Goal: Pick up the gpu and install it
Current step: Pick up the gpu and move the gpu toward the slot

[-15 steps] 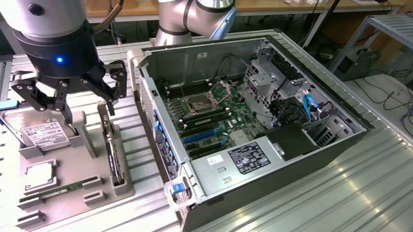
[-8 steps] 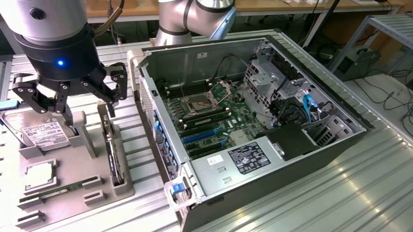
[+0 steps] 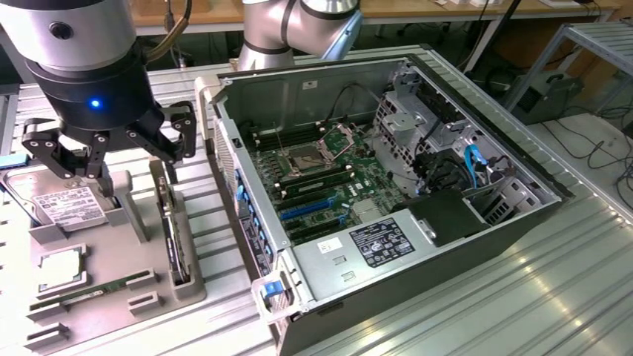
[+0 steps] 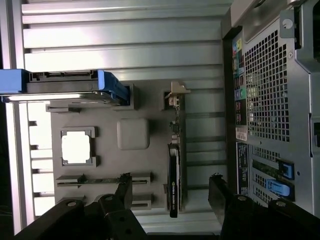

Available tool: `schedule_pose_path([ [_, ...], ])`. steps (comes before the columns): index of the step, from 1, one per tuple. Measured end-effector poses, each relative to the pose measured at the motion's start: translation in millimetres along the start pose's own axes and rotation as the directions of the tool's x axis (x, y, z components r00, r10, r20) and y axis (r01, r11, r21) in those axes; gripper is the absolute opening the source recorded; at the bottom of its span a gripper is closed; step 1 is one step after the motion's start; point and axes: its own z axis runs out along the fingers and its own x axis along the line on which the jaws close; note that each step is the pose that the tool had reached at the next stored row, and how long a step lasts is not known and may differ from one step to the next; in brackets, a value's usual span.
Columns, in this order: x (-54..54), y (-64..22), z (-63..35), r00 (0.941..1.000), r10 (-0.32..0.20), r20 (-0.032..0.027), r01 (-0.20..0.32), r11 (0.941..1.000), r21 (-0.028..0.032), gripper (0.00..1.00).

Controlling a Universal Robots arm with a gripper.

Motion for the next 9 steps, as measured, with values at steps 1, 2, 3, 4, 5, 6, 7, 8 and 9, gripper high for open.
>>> schedule_pose_path([
  [1,0.0,-0.2,0.4,1.0000,0.000,-0.0001,0.000,1.0000,0.0000,0.72],
  [2,0.0,-0.5,0.7,1.0000,0.000,-0.0001,0.000,1.0000,0.0000,0.72],
  [3,0.0,-0.7,1.2,1.0000,0.000,-0.0002,0.000,1.0000,0.0000,0.72],
  [4,0.0,-1.0,1.6,1.0000,0.000,-0.0002,0.000,1.0000,-0.0001,0.72],
  [5,-0.1,-1.5,2.0,1.0000,0.000,-0.0002,0.000,1.0000,-0.0001,0.72],
  [6,-0.1,-1.7,2.4,1.0000,0.000,-0.0003,0.000,1.0000,-0.0001,0.72],
  [7,-0.1,-2.1,2.7,1.0000,0.000,-0.0003,0.000,1.0000,-0.0001,0.72],
  [8,-0.1,-2.4,3.0,1.0000,0.000,-0.0004,0.000,1.0000,-0.0001,0.72],
  [9,-0.1,-2.6,3.3,1.0000,0.000,-0.0005,0.000,1.0000,-0.0001,0.72],
])
